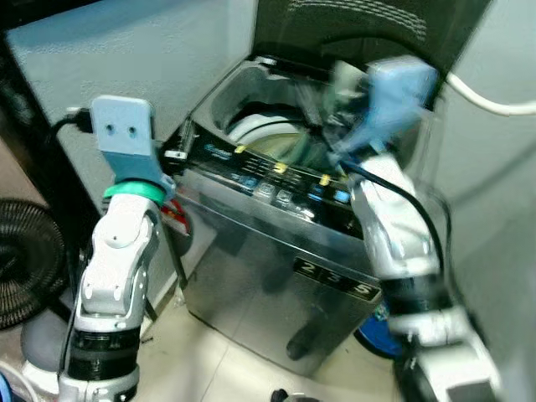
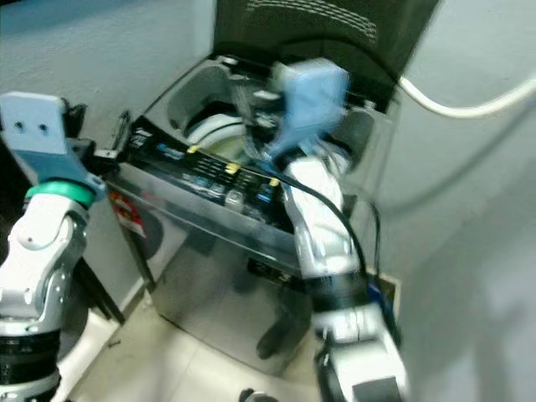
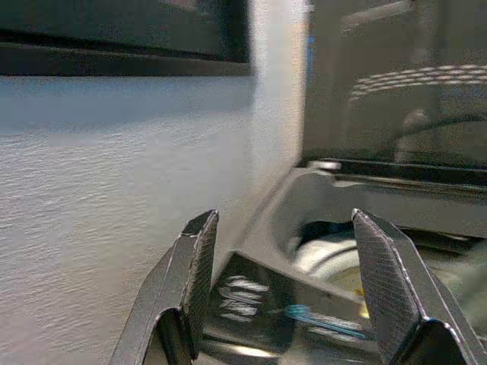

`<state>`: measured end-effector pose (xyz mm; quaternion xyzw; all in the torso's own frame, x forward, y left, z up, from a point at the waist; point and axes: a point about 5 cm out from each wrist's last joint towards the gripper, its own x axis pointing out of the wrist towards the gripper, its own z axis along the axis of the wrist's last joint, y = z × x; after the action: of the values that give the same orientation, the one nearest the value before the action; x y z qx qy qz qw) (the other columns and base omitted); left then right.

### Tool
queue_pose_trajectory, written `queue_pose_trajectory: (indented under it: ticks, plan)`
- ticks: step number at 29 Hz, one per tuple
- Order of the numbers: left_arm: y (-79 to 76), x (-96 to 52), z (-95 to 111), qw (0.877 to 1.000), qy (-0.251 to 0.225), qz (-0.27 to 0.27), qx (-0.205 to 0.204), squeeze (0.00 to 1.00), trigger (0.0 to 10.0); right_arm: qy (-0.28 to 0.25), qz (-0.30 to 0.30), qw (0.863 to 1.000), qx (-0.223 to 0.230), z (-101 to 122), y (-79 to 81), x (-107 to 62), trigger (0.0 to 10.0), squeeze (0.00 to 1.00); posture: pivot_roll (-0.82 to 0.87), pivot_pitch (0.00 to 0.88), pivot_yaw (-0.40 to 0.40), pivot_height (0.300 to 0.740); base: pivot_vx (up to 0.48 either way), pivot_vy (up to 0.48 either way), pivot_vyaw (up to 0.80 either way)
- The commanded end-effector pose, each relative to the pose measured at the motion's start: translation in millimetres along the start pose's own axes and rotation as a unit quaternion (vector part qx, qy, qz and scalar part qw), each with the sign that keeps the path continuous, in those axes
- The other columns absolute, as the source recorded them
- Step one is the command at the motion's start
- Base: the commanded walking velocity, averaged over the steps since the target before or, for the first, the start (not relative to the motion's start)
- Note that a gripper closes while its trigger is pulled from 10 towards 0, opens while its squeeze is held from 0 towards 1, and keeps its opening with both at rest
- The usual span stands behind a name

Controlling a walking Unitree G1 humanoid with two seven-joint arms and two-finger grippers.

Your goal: Clothes washing

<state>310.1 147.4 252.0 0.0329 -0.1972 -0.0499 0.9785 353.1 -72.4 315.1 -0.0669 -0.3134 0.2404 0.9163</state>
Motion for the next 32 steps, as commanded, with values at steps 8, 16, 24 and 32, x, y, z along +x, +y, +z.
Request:
queue_pose_trajectory:
  ticks: [8,16,24,32]
  plan:
    - [-3.3,-6.5,-5.4,1.000,0.011,-0.005,0.005,0.00,10.0,0.118,0.086,0.984,-0.106,-33.2,18.4,20.0,10.0,0.00,0.06,0.000,-0.036,0.740,0.000,0.000,0.00]
    - [-3.8,-5.2,-8.0,1.000,0.018,-0.014,0.006,0.00,10.0,0.182,0.085,0.970,-0.134,-51.4,-0.8,10.7,10.0,0.00,0.04,0.000,-0.022,0.740,0.000,0.000,0.00]
    - [-8.5,-4.5,-7.1,1.000,0.014,-0.013,-0.002,0.00,10.0,0.143,-0.120,0.914,-0.361,-14.7,-53.3,44.0,10.0,0.00,0.05,0.000,-0.031,0.740,0.000,0.000,0.00]
    - [-2.4,-6.6,-6.4,1.000,0.014,-0.006,0.003,0.00,10.0,0.248,0.153,0.872,-0.394,-45.6,-53.2,16.9,10.0,0.00,0.06,0.000,-0.031,0.740,0.000,0.000,0.00]
